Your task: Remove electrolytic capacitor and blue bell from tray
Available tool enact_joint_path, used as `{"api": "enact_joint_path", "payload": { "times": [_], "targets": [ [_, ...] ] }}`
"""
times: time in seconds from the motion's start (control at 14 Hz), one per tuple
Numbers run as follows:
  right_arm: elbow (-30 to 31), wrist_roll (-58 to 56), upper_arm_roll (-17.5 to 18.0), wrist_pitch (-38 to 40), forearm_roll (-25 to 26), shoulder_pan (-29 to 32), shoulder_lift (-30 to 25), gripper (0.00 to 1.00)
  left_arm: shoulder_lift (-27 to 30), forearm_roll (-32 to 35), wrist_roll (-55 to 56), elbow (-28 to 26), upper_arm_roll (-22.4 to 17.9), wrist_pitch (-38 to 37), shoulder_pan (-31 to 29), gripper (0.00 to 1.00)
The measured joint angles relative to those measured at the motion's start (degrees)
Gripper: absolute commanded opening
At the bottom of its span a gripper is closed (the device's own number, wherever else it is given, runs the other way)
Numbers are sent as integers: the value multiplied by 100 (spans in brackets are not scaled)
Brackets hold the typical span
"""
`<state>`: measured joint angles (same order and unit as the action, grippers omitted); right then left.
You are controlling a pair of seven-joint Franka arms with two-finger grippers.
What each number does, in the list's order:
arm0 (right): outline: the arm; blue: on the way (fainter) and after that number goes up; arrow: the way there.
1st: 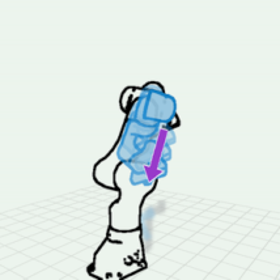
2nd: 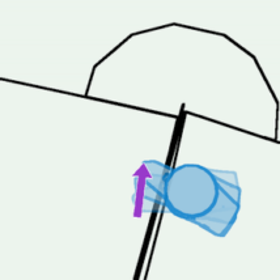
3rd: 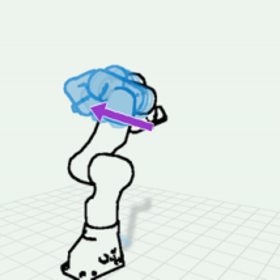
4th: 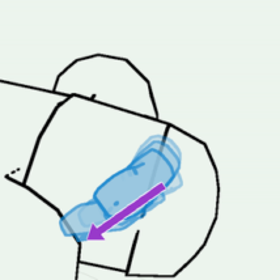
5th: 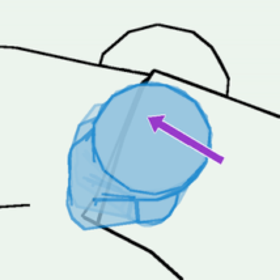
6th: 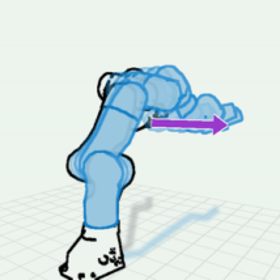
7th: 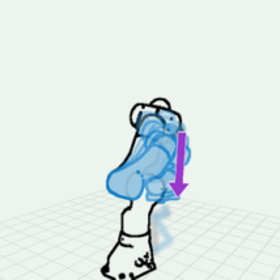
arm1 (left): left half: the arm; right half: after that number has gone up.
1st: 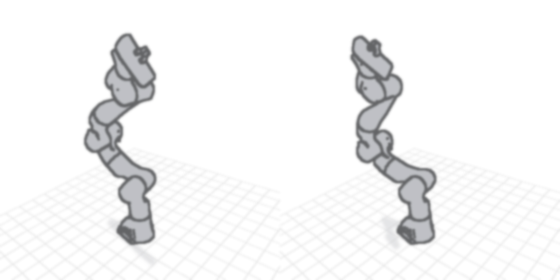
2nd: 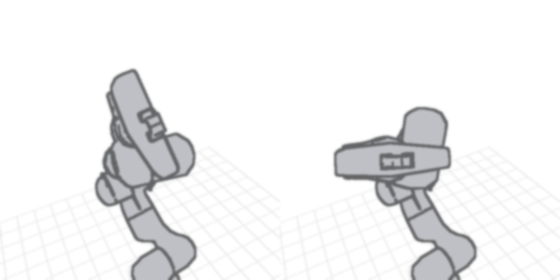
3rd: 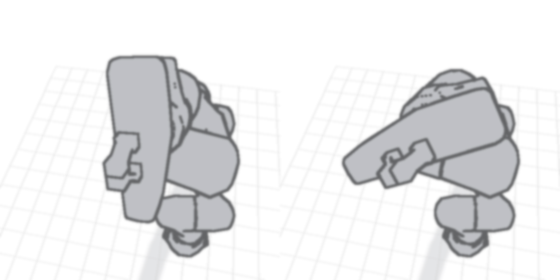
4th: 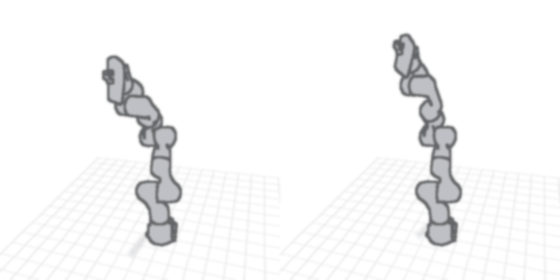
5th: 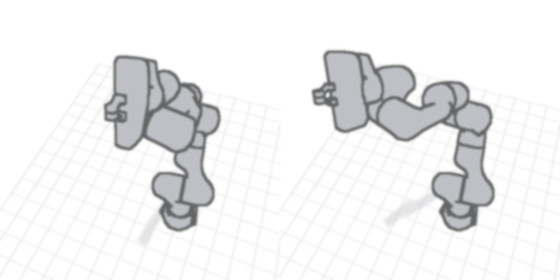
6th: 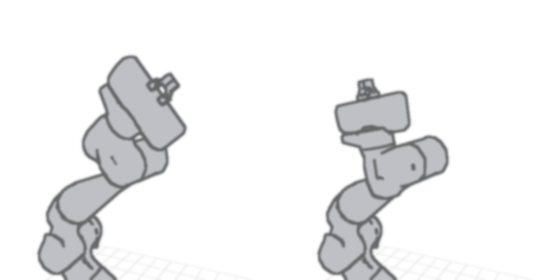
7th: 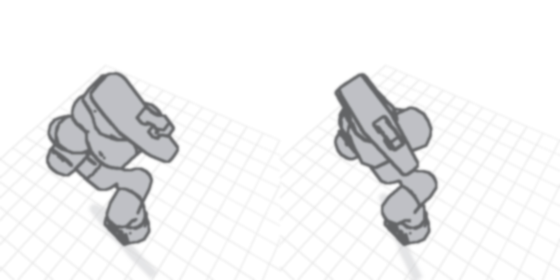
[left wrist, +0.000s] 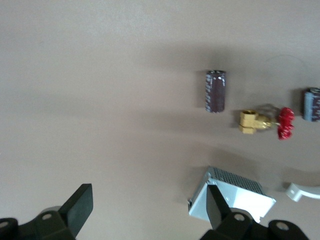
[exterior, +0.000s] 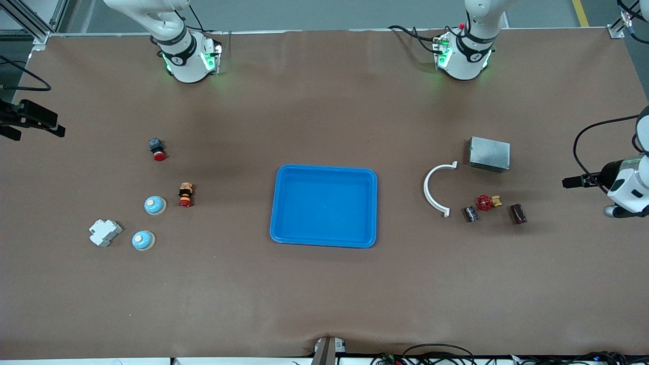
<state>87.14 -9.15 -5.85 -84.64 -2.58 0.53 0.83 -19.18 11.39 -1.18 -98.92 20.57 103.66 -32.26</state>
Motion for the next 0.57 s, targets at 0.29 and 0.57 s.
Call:
{"api": "enact_joint_path", "payload": {
  "times": [0.29,0.57],
  "targets": [
    [39,0,1,6,0,0,-42,100,397,-389,0,647,38,-863,12,100],
    [60,1,1,5,0,0,-43,100,435,-498,1,1236,64,-1206,18,100]
  ]
}}
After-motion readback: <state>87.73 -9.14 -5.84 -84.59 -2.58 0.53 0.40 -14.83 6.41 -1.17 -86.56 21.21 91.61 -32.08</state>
